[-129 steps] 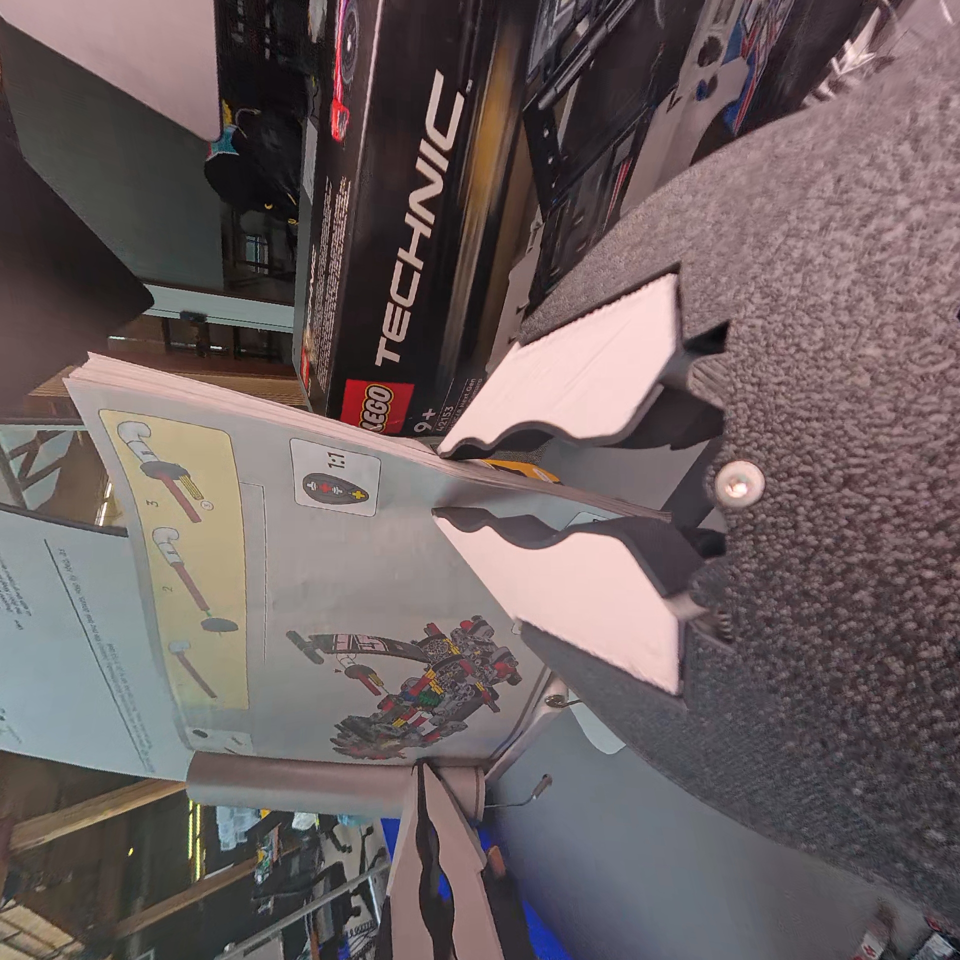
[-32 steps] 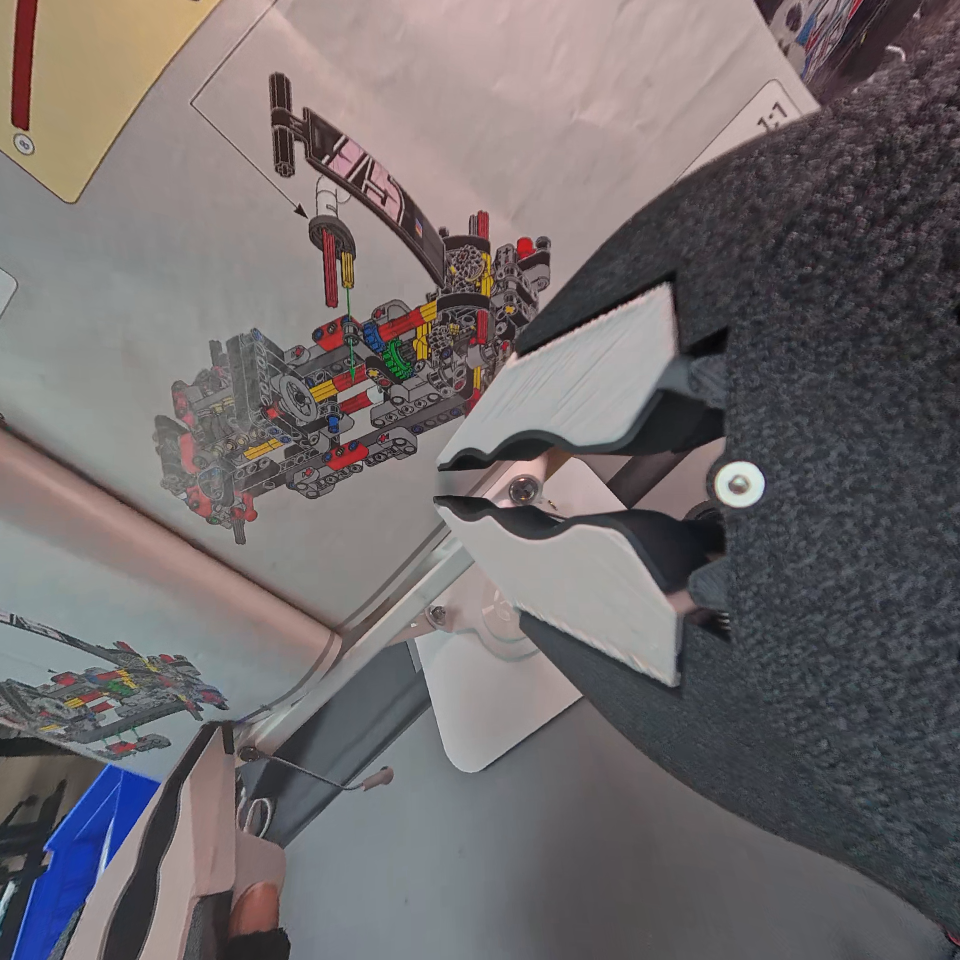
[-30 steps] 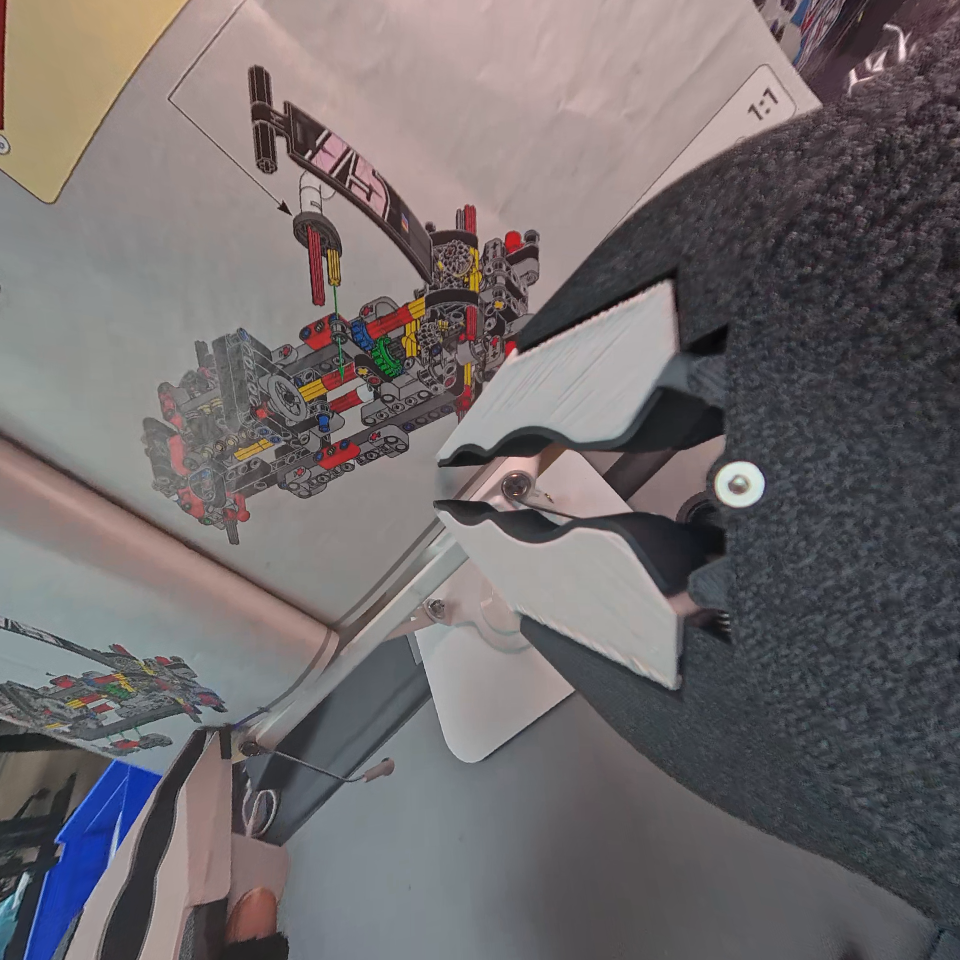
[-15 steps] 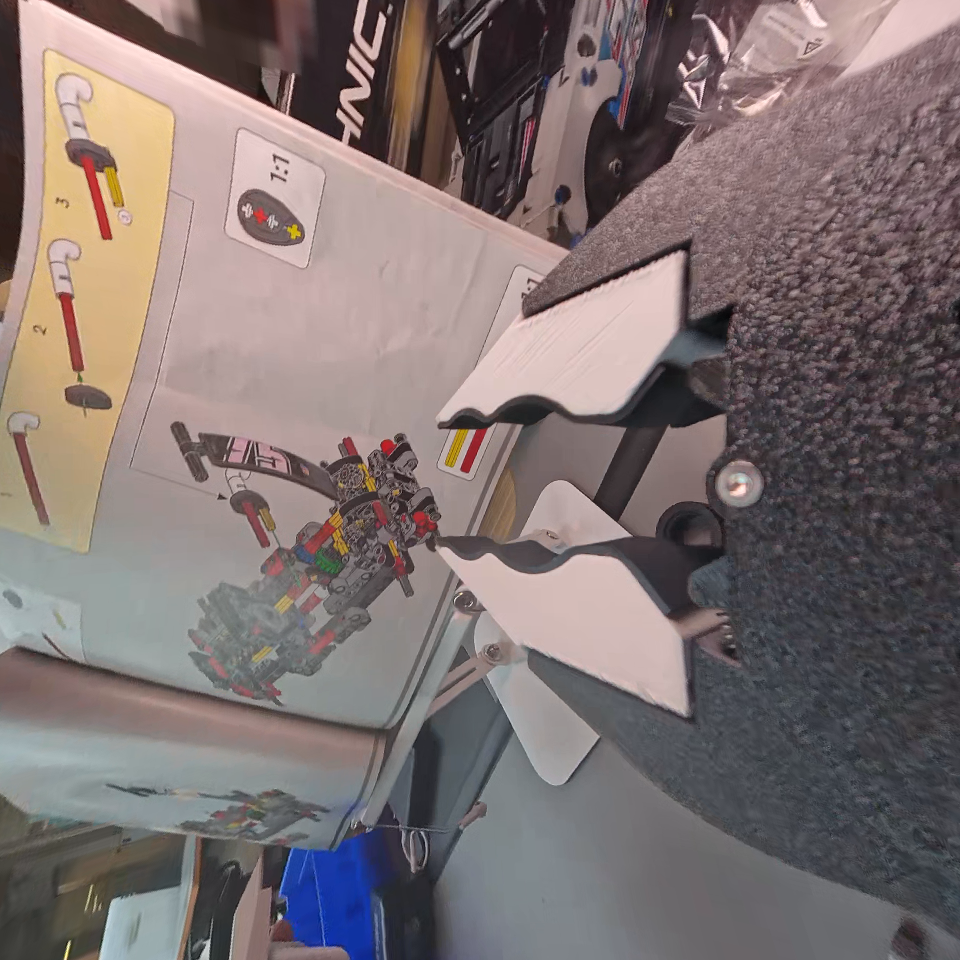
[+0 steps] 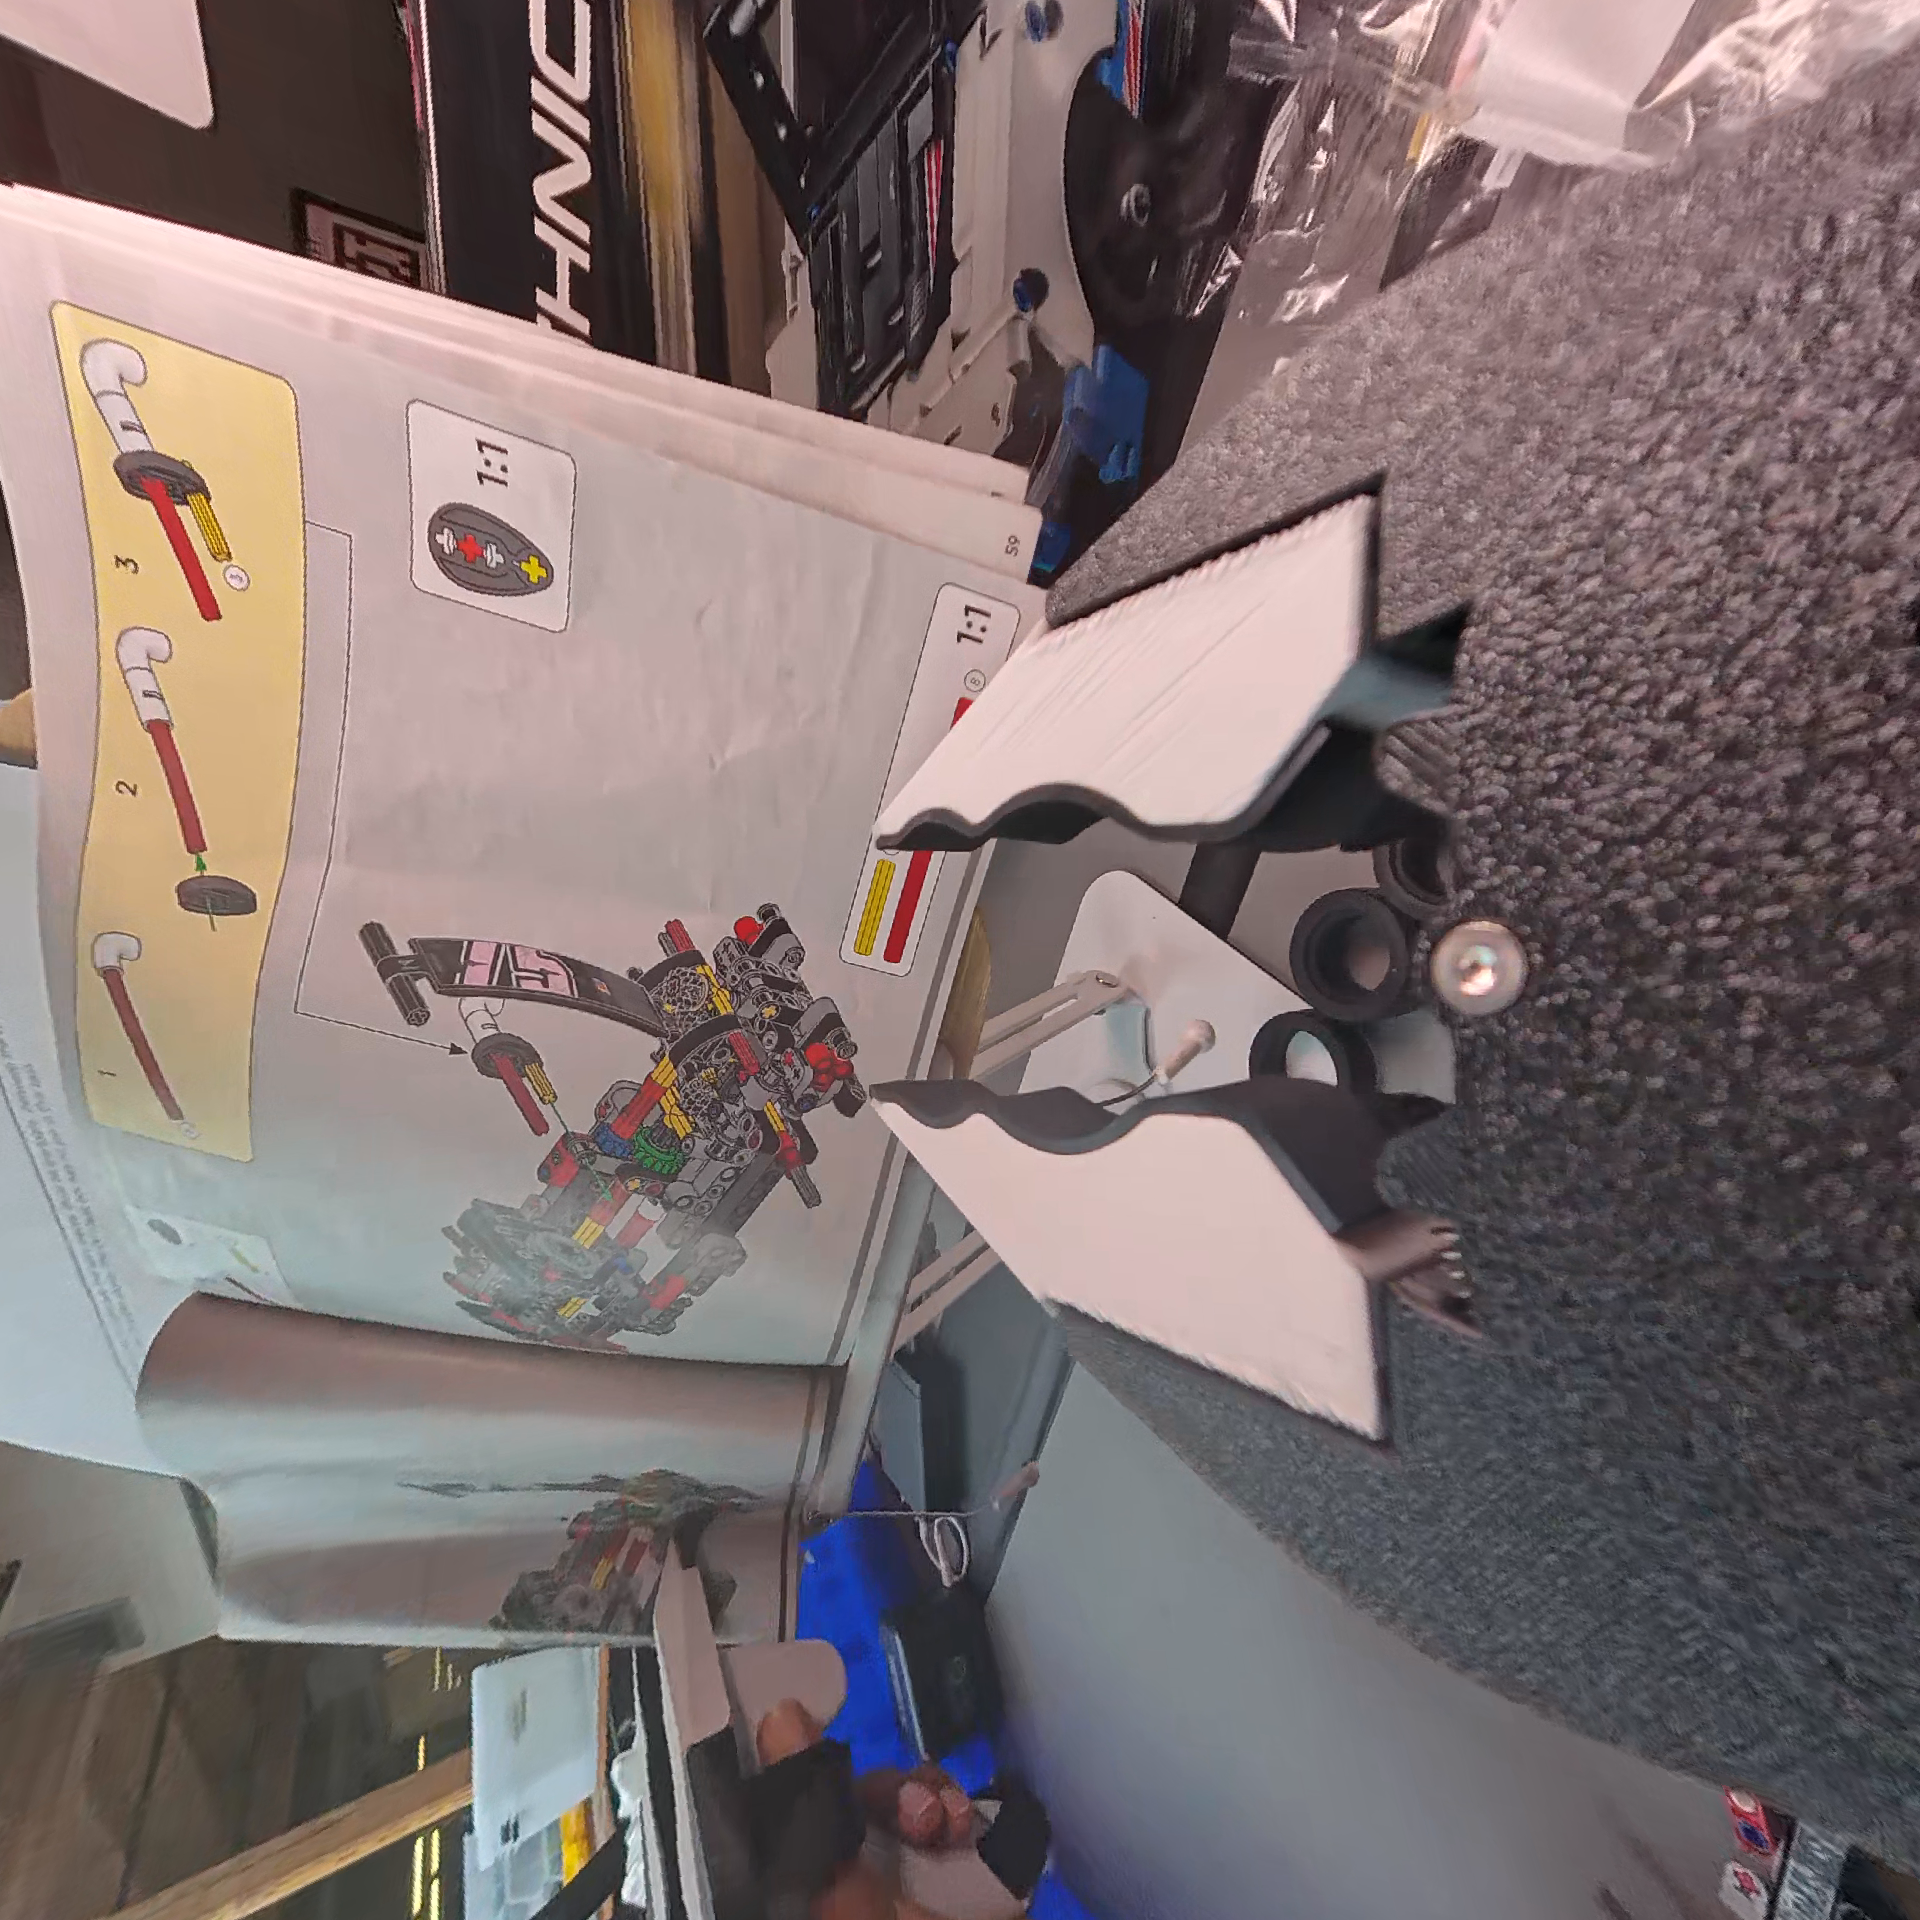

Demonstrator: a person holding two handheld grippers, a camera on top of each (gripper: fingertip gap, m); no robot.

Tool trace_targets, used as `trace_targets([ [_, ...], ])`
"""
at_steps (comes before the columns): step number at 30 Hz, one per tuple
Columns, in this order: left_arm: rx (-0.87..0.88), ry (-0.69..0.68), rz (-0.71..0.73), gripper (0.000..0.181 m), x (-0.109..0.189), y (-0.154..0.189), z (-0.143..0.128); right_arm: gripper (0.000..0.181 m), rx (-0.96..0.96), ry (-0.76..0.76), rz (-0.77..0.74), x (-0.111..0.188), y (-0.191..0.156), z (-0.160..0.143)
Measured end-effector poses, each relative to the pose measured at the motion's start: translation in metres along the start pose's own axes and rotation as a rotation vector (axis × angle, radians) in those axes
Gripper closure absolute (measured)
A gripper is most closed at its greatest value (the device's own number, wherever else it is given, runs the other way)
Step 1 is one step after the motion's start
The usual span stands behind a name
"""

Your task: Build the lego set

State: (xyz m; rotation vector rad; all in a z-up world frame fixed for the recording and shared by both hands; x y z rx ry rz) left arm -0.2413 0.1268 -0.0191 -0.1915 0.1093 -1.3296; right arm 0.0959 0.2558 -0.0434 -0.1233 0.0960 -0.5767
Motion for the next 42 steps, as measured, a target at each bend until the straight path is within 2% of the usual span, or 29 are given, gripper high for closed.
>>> trace_targets([
  [4,0.017,0.030,-0.001,0.156,0.008,0.001,0.003,0.138,0.007,-0.013,0.022,0.005,-0.002,0.007],
  [11,0.068,0.073,0.013,0.144,0.019,-0.005,0.002,0.138,0.030,0.016,0.066,0.012,-0.017,0.026],
  [18,0.130,0.098,0.019,0.142,0.024,-0.010,-0.004,0.138,0.085,0.011,0.127,0.014,-0.044,0.045],
  [26,0.222,0.120,-0.008,0.160,0.025,-0.011,-0.017,0.139,0.150,0.002,0.170,0.016,-0.073,0.055],
  [28,0.242,0.135,-0.010,0.144,0.024,-0.011,-0.021,0.139,0.145,0.005,0.180,0.017,-0.078,0.056],
  [32,0.278,0.151,-0.075,0.092,0.019,-0.006,-0.026,0.139,0.132,0.017,0.194,0.020,-0.084,0.055],
  [34,0.283,0.126,-0.118,0.078,0.013,0.000,-0.029,0.139,0.135,0.016,0.199,0.020,-0.086,0.055],
  [35,0.278,0.110,-0.135,0.077,0.010,0.003,-0.029,0.139,0.133,0.016,0.204,0.020,-0.086,0.055],
  [36,0.271,0.109,-0.129,0.081,0.009,0.006,-0.030,0.139,0.129,0.019,0.209,0.021,-0.087,0.055],
  [40,0.195,0.116,-0.072,0.139,0.012,0.011,-0.029,0.140,0.125,0.027,0.226,0.024,-0.089,0.057],
  [42,0.188,0.122,-0.049,0.154,0.015,0.010,-0.029,0.140,0.126,0.028,0.232,0.024,-0.090,0.056],
])
Point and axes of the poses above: each gripper's, where its closed fingertips meet, x back along the fingers, z out of its top, y = z × x across the jaws, the point moved 10 cm from there along x, back along the fingers, and after that the axes turned 5 degrees about -x, right-handed, at the moved point
